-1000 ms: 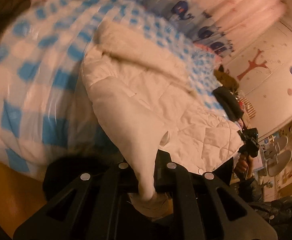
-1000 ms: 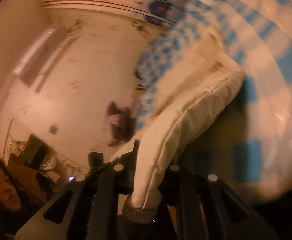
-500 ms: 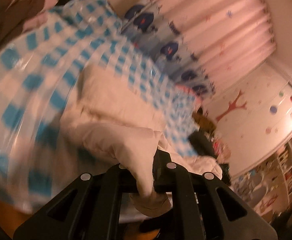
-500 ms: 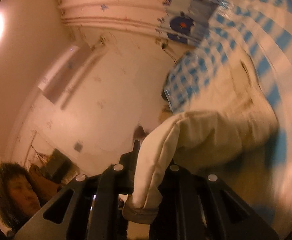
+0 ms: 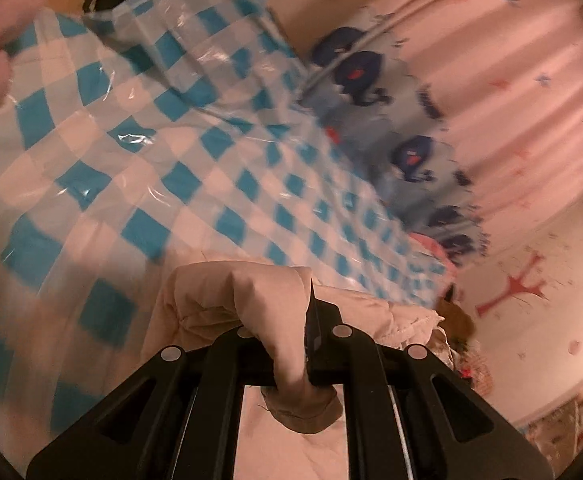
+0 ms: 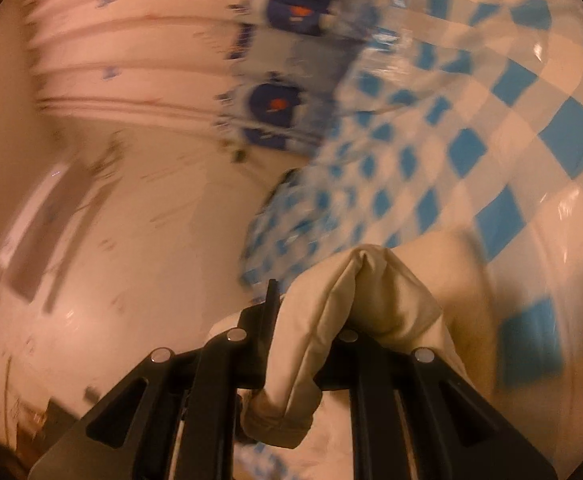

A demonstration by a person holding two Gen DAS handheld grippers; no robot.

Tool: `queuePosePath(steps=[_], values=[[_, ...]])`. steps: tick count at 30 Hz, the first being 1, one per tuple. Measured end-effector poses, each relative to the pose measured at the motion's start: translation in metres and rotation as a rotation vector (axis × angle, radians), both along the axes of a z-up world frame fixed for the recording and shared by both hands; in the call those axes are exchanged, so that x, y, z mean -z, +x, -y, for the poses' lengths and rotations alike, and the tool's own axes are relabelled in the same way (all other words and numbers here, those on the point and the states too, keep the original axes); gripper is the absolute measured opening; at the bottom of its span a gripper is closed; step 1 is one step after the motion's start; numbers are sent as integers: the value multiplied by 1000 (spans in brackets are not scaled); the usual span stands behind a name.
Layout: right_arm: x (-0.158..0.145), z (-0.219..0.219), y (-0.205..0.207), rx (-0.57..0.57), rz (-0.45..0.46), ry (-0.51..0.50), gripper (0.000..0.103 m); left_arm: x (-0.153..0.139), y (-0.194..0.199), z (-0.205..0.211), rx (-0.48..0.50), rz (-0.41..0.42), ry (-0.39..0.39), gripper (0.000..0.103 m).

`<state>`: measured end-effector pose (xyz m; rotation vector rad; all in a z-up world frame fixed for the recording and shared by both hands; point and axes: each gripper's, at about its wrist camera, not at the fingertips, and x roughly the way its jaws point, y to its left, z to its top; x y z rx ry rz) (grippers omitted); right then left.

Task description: Fold large clothes

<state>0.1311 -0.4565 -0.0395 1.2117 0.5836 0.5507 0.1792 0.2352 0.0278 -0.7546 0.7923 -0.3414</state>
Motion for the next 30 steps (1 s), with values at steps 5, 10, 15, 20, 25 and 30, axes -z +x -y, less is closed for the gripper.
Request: queuePosePath(steps=[5,10,15,20,25,30], values=[[58,1,54,45,-144,-12,14,51,57,12,-44,-72,76,6],[92,9,76,18,-234,85,20,101,93,7,-34,-244,25,11],[70,20,68,-13,-234,120,43,60,92,-11,23,-233,-114,19],[36,52,42,210,-192,183,92,17,84,-21,30,-213,-224,54],[-28,2,39,88,-92,-192,92,-27,73,-12,52,-50,-212,91],[-63,-120,51,-129,15,-711,92,-53,31,65,222,145,73,92]])
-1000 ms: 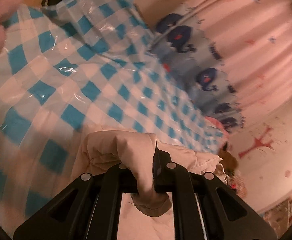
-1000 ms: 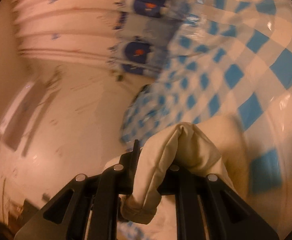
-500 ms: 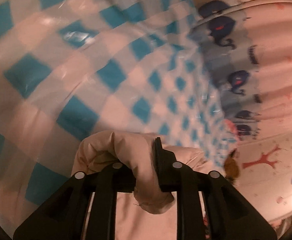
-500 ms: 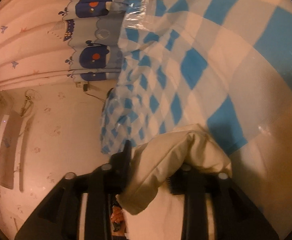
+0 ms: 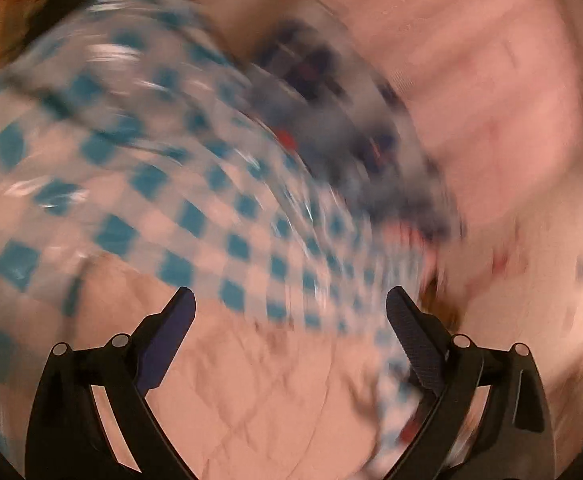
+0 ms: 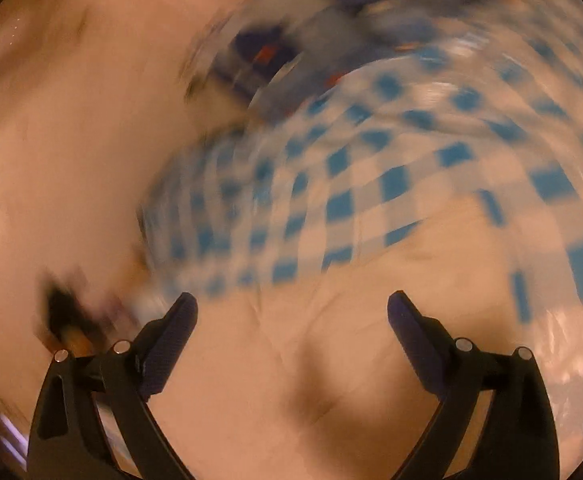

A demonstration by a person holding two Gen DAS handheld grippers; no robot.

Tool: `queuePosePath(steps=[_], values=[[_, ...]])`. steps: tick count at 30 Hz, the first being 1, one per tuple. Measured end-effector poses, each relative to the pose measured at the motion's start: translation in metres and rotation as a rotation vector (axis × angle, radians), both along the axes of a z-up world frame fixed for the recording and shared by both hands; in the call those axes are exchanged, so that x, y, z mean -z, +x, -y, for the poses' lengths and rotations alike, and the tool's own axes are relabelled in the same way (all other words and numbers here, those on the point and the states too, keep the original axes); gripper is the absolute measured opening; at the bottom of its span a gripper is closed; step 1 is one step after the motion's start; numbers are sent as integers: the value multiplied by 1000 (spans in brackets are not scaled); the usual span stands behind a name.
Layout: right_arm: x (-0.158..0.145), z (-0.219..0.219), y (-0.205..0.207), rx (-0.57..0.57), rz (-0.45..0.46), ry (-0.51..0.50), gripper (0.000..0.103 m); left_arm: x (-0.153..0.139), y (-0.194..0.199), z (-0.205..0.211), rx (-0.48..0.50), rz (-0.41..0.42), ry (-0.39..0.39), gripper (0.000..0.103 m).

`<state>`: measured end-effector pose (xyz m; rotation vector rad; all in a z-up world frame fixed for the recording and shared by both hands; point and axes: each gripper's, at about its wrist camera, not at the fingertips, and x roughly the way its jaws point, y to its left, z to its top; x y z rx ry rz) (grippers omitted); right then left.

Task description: Fold large clothes

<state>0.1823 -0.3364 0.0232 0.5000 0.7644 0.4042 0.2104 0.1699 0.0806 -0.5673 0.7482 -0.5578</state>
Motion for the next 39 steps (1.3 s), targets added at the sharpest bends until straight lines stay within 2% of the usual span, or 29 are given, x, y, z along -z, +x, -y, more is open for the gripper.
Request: queuePosePath(steps=[2,4,5,7,8,10,12,13,15,16,17,18,20,22,23,24,25,26,27,29,32,33,34,35,37,39], values=[[8,-46,7,-52,-6,-220,92,17,-21,63,135,69,226,92],[30,-77,22,-63,-42,-358,92,43,-28,105,206,90,397,92],[46,-85,34,-50,-78,-393,92,67,-21,128,227,63,490,92],[85,-88,61,-12,-155,-462,94,110,3,146,191,-4,630,92],[97,-84,71,-6,-179,-444,94,131,19,148,168,-38,654,93],[111,-70,92,38,-206,-406,95,150,41,143,137,-67,620,93],[122,-70,109,40,-261,-441,96,157,53,147,120,-99,656,93],[123,-73,112,34,-275,-458,96,156,53,150,123,-102,688,93],[117,-73,108,11,-287,-467,95,142,42,147,99,-90,699,92],[109,-71,103,9,-276,-463,95,130,33,142,81,-77,664,92],[91,-67,92,32,-212,-454,95,117,27,138,75,-50,616,92],[76,-64,84,49,-153,-448,95,102,19,136,64,4,606,92],[58,-56,77,101,-76,-490,95,89,19,133,18,75,673,92],[70,-38,84,158,-119,-549,95,101,37,122,-22,21,688,92],[83,-32,91,166,-159,-564,96,124,50,108,-58,-45,700,92],[105,-21,96,164,-214,-548,97,144,56,101,-52,-95,677,93],[121,-9,99,147,-232,-426,97,163,58,91,-33,-117,593,93],[125,4,98,170,-213,-332,97,167,59,88,-36,-113,574,93],[126,1,98,177,-208,-355,97,170,60,89,-44,-113,581,93],[126,-10,102,168,-223,-438,97,171,59,99,-46,-119,658,93],[107,-11,94,176,-242,-453,96,151,48,106,-98,-114,747,93],[90,-13,81,198,-199,-400,96,133,36,107,-133,-86,715,93],[75,-19,69,201,-157,-359,96,112,20,112,-140,-34,630,93],[65,-29,65,197,-134,-367,96,95,5,122,-146,17,579,93],[53,-59,54,145,-87,-418,96,79,-10,148,-112,85,529,93],[65,-98,49,82,-69,-538,96,88,-16,174,-86,108,535,93]])
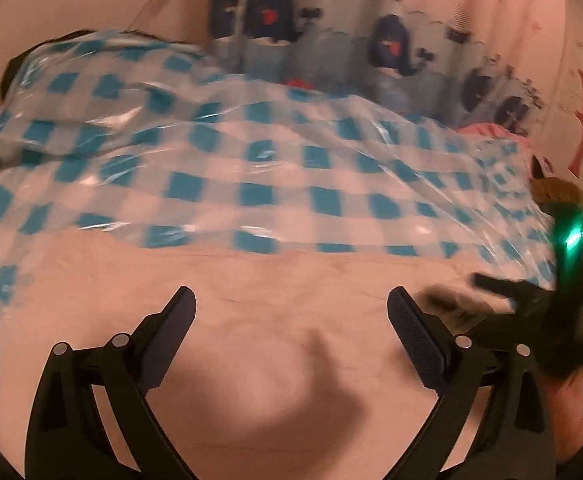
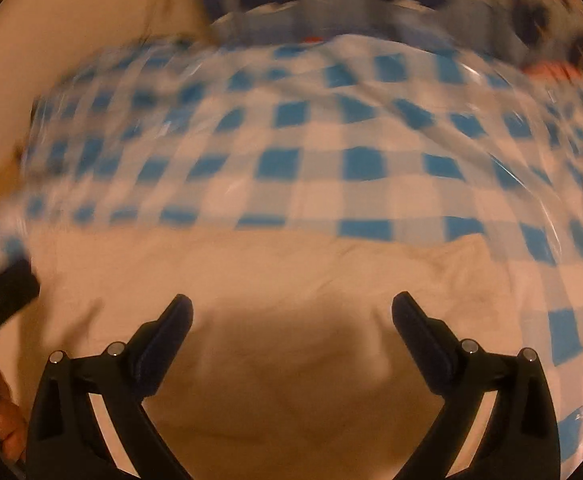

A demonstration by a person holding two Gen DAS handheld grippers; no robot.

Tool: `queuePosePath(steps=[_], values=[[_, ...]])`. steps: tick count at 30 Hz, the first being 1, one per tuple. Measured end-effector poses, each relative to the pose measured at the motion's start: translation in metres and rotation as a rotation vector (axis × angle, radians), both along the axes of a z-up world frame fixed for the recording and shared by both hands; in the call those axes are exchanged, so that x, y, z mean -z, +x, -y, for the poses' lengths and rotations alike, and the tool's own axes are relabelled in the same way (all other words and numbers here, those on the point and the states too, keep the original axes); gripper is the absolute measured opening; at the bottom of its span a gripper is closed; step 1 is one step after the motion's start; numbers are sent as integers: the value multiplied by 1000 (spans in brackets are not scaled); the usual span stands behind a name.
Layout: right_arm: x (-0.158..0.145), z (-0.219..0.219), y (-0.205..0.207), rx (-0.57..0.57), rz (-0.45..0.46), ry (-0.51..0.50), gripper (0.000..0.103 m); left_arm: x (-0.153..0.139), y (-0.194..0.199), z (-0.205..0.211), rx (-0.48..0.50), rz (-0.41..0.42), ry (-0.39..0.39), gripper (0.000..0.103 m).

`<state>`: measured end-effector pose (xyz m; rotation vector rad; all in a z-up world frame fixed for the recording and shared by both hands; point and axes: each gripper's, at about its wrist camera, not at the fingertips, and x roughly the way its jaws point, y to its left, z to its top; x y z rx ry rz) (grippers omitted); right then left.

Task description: Fold large clothes

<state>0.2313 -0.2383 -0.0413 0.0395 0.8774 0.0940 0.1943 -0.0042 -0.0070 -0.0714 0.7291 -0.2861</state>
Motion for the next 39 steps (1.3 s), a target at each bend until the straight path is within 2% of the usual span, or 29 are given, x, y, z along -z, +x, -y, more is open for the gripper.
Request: queuePosePath(steps=[2,4,5,8,10,12,13,14,16,17,18,19,20,22,25,26,29,30,32,33,35,36,37,39], values=[[29,-17,-1,-14,10,-65,96,31,-1,15,-1,-28,54,93],[44,-7,-9,12,78,-11,96,65,-3,18,-8,-35,84,92],[47,-8,-11,27,98,-29,96,71,-5,19,-11,-22,83,92],[53,-7,-3,21,75,-36,96,74,-9,20,-19,-24,101,92],[51,-6,-2,6,40,-35,96,61,-18,14,-47,-15,99,91],[36,3,-4,-12,-20,3,96,39,-36,-1,-115,54,132,91],[23,10,-16,10,5,17,96,30,-46,-6,-128,96,165,91],[7,21,-31,44,57,14,96,22,-55,-11,-143,151,230,92],[2,42,-51,114,107,-42,96,18,-61,-24,-177,205,306,92],[10,49,-52,136,89,-53,96,23,-59,-32,-193,197,319,92],[35,62,-50,151,40,-29,96,37,-51,-45,-201,142,306,92],[50,69,-51,145,44,23,97,54,-44,-54,-180,79,263,92],[56,74,-54,151,80,61,97,61,-44,-56,-172,79,257,92],[56,67,-52,153,89,20,97,65,-45,-46,-177,101,332,92],[48,68,-47,148,35,18,97,56,-47,-44,-171,89,313,92],[36,66,-46,159,15,15,97,49,-53,-45,-177,101,313,92],[-1,41,-55,130,115,73,97,27,-72,-70,-255,173,305,92],[-10,23,-50,88,130,80,97,23,-71,-88,-306,162,275,92],[-16,-12,-31,11,127,80,97,34,-58,-118,-367,71,218,92],[-13,-31,-22,-15,120,68,97,50,-48,-131,-376,6,189,92],[12,-60,-4,-44,80,2,97,72,-38,-139,-361,-51,148,93],[40,-70,4,-62,40,-32,97,75,-35,-140,-355,-58,124,93],[52,-70,6,-51,35,-23,97,78,-33,-142,-350,-69,104,93],[57,-72,14,-47,3,-42,97,86,-27,-143,-345,-97,77,93]])
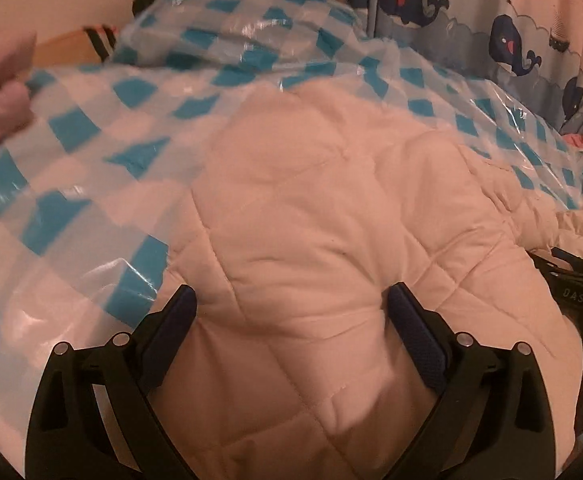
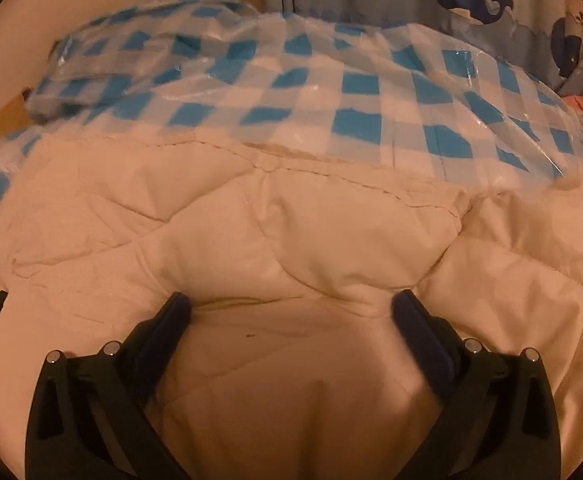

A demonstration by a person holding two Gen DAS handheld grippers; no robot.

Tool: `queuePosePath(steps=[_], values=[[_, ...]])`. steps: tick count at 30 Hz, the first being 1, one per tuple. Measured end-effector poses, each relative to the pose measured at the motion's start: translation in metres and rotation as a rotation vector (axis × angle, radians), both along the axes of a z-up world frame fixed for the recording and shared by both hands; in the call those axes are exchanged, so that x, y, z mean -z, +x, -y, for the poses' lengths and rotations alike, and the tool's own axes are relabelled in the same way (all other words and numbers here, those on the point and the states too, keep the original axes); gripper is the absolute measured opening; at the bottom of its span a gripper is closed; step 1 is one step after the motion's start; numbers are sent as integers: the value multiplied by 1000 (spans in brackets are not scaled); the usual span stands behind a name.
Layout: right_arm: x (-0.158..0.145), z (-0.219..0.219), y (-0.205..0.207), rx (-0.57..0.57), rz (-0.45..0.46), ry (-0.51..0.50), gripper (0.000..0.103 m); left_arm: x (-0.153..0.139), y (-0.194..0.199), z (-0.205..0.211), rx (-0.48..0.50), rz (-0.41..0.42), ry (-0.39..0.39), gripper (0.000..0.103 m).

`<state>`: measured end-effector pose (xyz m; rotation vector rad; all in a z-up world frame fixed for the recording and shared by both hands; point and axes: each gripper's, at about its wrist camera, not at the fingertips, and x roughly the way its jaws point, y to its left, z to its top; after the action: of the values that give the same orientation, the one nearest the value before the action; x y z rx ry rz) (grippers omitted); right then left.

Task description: Fold large clothes

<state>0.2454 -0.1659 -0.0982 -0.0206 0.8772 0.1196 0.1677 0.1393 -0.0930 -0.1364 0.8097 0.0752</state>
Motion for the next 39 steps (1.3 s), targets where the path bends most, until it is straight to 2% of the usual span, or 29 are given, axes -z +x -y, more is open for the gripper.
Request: queuePosePath(steps=[3,4,8,10,11,12,13,15,17,20,21,23,24,26,29,32,34,37,39], values=[[-14,11,0,-36,-86,38,96,-2,-1,-3,-5,-4,-9,93],[-20,17,-7,-32,-85,44,96,-6,-4,-5,-15,8,-13,93],[-76,75,-72,72,123,20,96,-33,-29,-14,-59,121,24,93],[-78,123,-85,182,142,29,96,-21,-20,-24,-79,42,2,93],[-67,141,-83,227,110,30,96,-8,-11,-25,-74,-19,-7,93],[-39,158,-77,259,25,-5,97,8,-6,-27,-58,-55,-30,95],[-1,172,-71,199,-83,61,97,12,-3,-29,-53,-54,-45,96],[12,206,-75,223,-115,324,97,7,0,-31,-50,-70,-57,96],[0,207,-77,218,-158,334,97,-2,-8,-38,-53,-64,-92,95],[-41,217,-116,165,-55,450,97,-39,-42,-59,-85,46,-132,95],[-49,223,-131,164,-43,488,97,-49,-60,-74,-120,79,-193,95],[-54,241,-167,163,-69,589,97,-47,-78,-97,-161,69,-355,95],[-52,249,-180,173,-89,620,97,-38,-86,-107,-175,36,-452,95],[-43,266,-205,197,-131,715,97,-20,-95,-113,-178,-52,-540,95],[-31,282,-230,227,-151,825,97,-16,-110,-113,-188,-61,-570,95],[-19,278,-230,198,-169,929,97,-8,-118,-111,-190,-87,-620,95],[-17,272,-226,172,-167,998,97,-4,-125,-107,-192,-103,-625,95],[-11,257,-215,157,-218,1021,97,-1,-127,-99,-174,-116,-622,95],[-7,247,-209,180,-268,961,97,3,-118,-99,-173,-132,-648,95]])
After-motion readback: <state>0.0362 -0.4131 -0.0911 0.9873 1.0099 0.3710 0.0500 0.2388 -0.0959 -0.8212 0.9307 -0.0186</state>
